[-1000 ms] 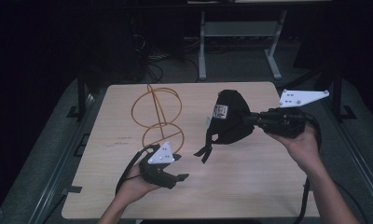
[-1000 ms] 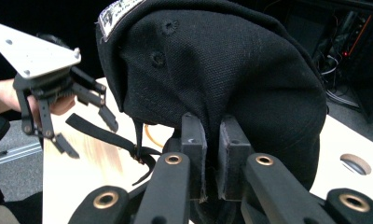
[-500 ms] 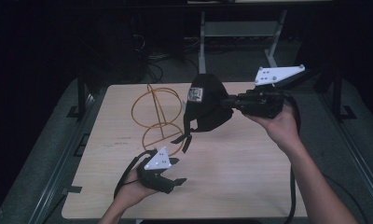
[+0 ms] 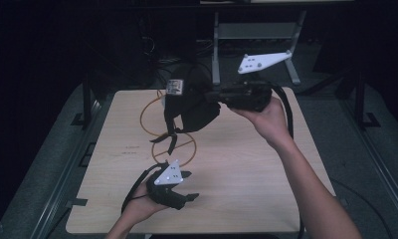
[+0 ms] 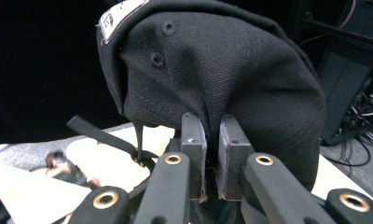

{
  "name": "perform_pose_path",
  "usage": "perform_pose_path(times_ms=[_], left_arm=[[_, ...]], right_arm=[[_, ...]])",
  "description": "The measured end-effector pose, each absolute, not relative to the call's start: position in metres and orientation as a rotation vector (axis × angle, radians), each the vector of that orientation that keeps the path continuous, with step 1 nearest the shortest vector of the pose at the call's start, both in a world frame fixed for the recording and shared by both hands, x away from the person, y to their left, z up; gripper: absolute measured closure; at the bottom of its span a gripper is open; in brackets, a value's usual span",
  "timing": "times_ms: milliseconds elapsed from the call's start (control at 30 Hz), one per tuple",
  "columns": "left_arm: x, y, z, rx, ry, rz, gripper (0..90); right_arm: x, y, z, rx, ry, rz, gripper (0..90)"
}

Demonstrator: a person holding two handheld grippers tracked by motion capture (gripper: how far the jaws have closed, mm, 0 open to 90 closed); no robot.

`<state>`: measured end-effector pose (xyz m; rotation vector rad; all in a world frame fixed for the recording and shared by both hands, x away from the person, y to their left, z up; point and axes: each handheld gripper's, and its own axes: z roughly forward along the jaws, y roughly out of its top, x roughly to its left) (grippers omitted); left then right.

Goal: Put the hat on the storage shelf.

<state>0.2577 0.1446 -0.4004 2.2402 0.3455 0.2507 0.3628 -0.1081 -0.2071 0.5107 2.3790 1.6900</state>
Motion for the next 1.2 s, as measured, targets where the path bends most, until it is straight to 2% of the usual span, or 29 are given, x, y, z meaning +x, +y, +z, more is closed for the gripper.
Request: perform_pose_path(times_ms=[300,567,1067,1100,1133,1167,1200], left_arm=[[0.257,0.14,-0.402,2.263,0.324,0.243,30.8],[0.258,0.138,-0.4,2.237,0.333,0.272,31.0],[0.256,0.132,-0.404,2.236,0.316,0.277,31.4],[0.256,0.132,-0.404,2.237,0.312,0.273,31.4],[0.255,0.131,-0.405,2.234,0.314,0.263,31.4],[0.255,0.13,-0.406,2.232,0.322,0.251,31.4],[0.255,0.13,-0.405,2.241,0.314,0.259,31.4]], right_arm=[[0.393,-0.055,-0.195,0.472,2.436,1.697,82.6],[0.411,-0.035,-0.196,0.536,2.454,1.756,82.3],[0.441,0.001,-0.219,0.672,2.415,1.804,79.8],[0.443,0.004,-0.221,0.678,2.412,1.801,78.6],[0.449,0.011,-0.227,0.731,2.41,1.811,70.5],[0.449,0.011,-0.227,0.731,2.41,1.811,70.5],[0.452,0.013,-0.229,0.733,2.433,1.814,66.3]])
